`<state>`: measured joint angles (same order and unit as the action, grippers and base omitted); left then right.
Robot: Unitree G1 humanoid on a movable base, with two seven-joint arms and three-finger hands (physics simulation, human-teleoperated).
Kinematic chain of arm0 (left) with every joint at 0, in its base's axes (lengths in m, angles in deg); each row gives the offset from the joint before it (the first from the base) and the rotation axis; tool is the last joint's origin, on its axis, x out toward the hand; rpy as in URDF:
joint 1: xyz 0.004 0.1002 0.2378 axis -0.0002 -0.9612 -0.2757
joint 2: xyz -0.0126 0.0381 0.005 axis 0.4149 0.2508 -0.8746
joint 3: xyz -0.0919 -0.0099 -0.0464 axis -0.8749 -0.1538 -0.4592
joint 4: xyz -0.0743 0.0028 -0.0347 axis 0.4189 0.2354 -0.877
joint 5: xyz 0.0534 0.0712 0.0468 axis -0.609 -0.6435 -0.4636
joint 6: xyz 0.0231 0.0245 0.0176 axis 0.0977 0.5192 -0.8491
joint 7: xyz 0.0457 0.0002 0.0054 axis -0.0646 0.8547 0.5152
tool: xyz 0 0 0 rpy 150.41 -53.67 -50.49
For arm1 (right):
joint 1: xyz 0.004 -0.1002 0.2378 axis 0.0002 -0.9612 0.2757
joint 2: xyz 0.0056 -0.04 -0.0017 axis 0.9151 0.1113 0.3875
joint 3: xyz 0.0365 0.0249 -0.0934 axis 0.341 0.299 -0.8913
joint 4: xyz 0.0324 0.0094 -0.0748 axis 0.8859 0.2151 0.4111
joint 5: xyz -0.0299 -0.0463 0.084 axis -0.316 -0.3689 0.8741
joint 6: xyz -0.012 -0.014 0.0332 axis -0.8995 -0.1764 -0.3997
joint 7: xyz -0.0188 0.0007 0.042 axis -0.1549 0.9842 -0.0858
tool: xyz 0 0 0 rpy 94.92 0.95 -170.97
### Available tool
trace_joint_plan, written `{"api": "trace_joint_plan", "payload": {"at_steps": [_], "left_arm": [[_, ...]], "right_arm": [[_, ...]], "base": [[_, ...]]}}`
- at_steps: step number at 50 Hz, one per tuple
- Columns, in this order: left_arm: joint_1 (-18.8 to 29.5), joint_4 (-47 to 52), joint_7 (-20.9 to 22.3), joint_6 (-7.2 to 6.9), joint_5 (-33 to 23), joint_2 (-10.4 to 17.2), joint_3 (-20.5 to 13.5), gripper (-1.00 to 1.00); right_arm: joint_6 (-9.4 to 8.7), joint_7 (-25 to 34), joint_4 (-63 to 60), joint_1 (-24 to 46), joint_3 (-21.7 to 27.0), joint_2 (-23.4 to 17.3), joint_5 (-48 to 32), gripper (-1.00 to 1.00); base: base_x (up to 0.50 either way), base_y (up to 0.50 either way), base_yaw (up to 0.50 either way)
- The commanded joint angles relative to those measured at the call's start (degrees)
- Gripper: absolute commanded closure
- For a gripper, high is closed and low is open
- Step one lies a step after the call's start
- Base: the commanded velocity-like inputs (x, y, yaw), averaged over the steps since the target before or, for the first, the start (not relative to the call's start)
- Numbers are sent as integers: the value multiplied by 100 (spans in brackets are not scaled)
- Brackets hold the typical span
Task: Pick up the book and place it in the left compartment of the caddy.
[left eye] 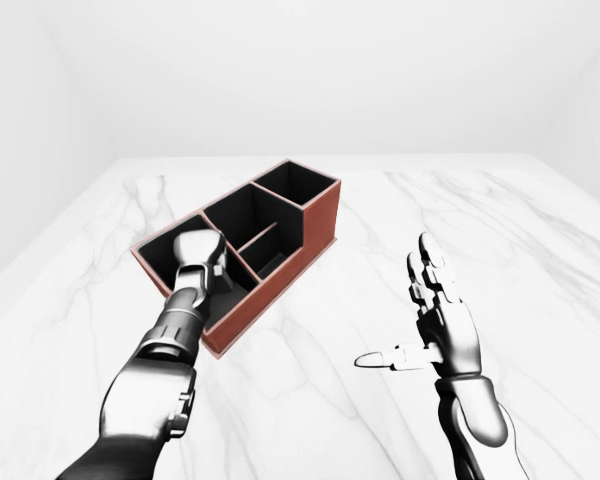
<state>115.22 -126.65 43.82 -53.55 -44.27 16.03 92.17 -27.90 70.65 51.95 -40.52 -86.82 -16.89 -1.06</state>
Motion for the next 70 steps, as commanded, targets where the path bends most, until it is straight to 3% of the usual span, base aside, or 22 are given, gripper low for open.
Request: {"api": "trace_joint_plan", "payload": {"at_steps": [1,25,36,43,70], "left_arm": [[302,-748,-442,0,-103,-108,206,100],[94,-880,-457,0,-212,15,85,100],[236,-859,-710,0,-66,40,21,100],[388,-838,-1163,0,57,29,-35,100],[319,-922,-1012,0,90,-17,-36,100]], "right_arm": [[0,-6,25,14,3,2,7,-100],[0,0,139,90,-5,1,5,-100],[0,1,152,103,-10,-1,5,-100],[0,-4,160,121,-32,-2,-15,-100],[0,-6,175,130,-20,-3,1,-100]], "base": [[0,0,0],[0,0,0],[0,0,0],[0,0,0],[0,0,0]]}}
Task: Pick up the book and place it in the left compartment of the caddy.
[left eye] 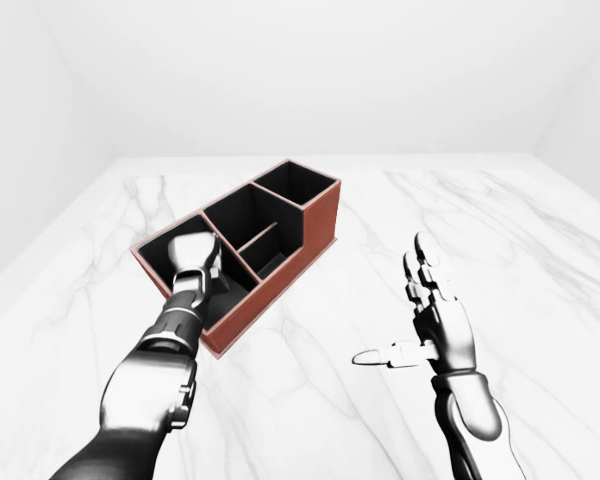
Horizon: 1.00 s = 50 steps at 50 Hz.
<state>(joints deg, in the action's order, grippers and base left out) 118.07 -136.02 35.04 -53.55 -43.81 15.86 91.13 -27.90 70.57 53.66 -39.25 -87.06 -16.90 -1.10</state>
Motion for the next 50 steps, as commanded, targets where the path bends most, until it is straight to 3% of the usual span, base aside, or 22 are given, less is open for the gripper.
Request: {"api": "trace_joint_plan", "payload": {"at_steps": [1,5,6,7,8,45,50], "left_arm": [[34,14,-134,0,45,0,64,100],[24,12,-129,0,49,-11,56,100],[21,13,-145,0,56,-14,48,69],[6,13,-201,0,49,-19,53,-49],[17,11,-181,0,63,-18,41,-100],[-82,11,-162,0,131,-30,44,-100],[-72,139,-285,0,401,6,-81,-100]], "right_arm": [[0,2,-5,-2,5,-1,5,-100],[0,4,3,3,11,0,12,-100],[0,6,8,6,11,0,12,-100],[0,5,7,8,6,0,6,-100],[0,7,4,8,4,-1,3,-100],[0,-1,6,10,-8,-1,-6,-100],[0,-1,9,16,-5,-2,-5,-100]], "base": [[0,0,0],[0,0,0],[0,0,0],[0,0,0],[0,0,0],[0,0,0],[0,0,0]]}}
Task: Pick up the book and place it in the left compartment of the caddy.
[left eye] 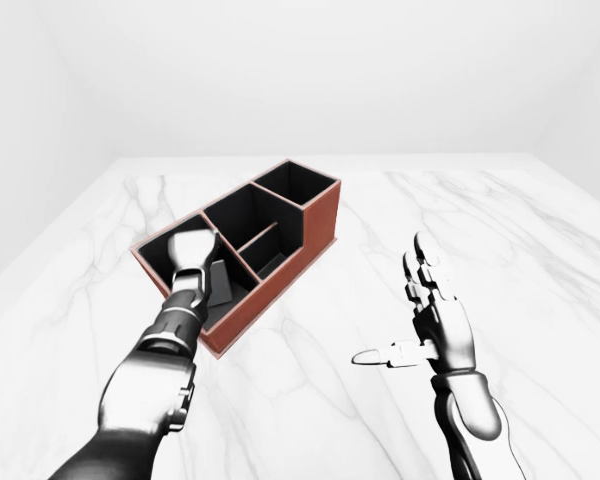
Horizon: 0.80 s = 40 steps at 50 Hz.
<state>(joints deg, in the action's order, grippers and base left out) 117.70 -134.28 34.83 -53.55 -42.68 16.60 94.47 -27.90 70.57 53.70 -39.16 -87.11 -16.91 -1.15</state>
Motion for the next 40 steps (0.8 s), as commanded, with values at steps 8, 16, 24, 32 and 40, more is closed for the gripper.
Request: {"api": "trace_joint_plan", "payload": {"at_steps": [8,16,24,32,40], "left_arm": [[-1358,3138,-234,0,1242,110,-685,-100],[-3438,8052,1291,0,449,-329,-1119,-100],[-4139,9965,1771,0,252,-652,-1415,-100],[-4928,11750,2167,0,193,-1016,-1721,-100],[-5623,12759,2108,0,770,-1388,-2019,-100]], "right_arm": [[0,9,21,8,0,-2,9,-100],[0,7,-5,0,-26,-4,-7,-100],[0,8,-25,-19,-6,-1,5,-100],[0,16,-40,-41,7,-3,25,-100],[0,21,-22,-30,-4,-5,22,-100]], "base": [[0,0,0],[0,0,0],[0,0,0],[0,0,0],[0,0,0]]}}
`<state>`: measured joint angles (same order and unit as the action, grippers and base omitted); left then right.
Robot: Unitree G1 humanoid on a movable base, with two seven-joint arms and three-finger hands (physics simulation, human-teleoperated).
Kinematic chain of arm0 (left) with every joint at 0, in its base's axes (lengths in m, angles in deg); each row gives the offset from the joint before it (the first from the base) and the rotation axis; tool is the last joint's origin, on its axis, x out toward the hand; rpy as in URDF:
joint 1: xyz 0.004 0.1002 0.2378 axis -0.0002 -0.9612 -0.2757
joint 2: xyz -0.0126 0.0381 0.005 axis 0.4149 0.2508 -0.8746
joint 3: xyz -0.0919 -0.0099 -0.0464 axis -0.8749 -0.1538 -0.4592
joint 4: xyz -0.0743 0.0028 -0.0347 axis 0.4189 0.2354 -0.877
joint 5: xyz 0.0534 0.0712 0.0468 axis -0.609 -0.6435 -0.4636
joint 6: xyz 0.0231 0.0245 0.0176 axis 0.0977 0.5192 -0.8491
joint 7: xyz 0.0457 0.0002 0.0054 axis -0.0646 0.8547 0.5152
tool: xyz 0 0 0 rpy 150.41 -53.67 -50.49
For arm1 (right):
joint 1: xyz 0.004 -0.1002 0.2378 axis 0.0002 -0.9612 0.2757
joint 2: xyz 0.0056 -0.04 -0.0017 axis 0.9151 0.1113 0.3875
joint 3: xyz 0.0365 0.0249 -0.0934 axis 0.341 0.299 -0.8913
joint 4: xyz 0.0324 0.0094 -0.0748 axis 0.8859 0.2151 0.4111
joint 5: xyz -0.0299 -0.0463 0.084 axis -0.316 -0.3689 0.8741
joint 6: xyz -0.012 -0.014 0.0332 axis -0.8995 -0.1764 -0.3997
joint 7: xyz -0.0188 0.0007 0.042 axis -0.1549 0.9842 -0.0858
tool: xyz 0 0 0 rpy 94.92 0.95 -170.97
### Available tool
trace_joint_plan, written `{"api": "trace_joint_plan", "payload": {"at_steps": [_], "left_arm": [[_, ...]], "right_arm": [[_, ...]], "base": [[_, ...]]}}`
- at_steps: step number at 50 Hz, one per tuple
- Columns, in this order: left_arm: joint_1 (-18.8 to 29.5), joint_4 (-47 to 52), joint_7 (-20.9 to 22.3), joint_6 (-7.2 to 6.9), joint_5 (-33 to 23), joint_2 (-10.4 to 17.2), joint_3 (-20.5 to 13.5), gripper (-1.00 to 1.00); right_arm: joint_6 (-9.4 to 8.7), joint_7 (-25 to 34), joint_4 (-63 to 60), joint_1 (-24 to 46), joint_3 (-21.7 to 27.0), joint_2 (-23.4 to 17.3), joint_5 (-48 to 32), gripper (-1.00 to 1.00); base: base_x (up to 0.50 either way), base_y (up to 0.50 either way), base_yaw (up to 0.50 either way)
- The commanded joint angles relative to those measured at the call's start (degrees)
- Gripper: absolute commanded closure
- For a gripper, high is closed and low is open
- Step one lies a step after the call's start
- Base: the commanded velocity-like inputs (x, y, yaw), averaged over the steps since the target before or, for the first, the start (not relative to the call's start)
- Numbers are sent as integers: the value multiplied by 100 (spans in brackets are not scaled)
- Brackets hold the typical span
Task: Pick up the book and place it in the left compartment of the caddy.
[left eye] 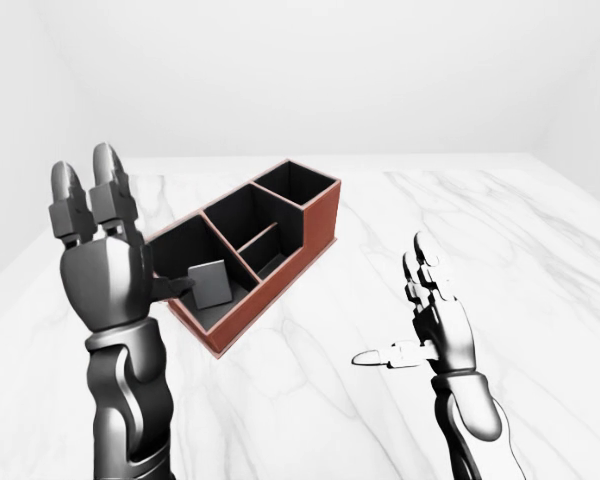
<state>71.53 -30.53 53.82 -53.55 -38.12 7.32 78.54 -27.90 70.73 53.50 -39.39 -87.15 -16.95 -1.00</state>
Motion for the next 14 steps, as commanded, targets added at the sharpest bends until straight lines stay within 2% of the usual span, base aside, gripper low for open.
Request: {"api": "trace_joint_plan", "payload": {"at_steps": [1,5,7,8,10,11,14], "left_arm": [[-1157,2498,166,0,415,-521,-493,-100],[-1633,2883,43,0,1011,-770,-903,-100],[-1875,2999,58,14,1344,-921,-1218,-100],[-1971,3040,-55,133,1472,-1009,-1419,-100],[-2088,3021,12,330,1722,-1127,-1655,-100],[-2162,2965,-21,472,1855,-1189,-1803,-100],[-2164,2751,-64,669,2052,-1305,-2111,-100]], "right_arm": [[0,8,-5,-12,3,-2,10,-100],[0,13,-12,-20,6,1,17,-100],[0,17,-14,-24,9,0,23,-100],[0,16,-9,-21,12,0,25,-100],[0,19,-1,-14,10,0,24,-100],[0,15,-22,-19,-2,1,15,-100],[0,15,-28,-23,-7,-1,15,-100]], "base": [[0,0,0],[0,0,0],[0,0,0],[0,0,0],[0,0,0],[0,0,0],[0,0,0]]}}
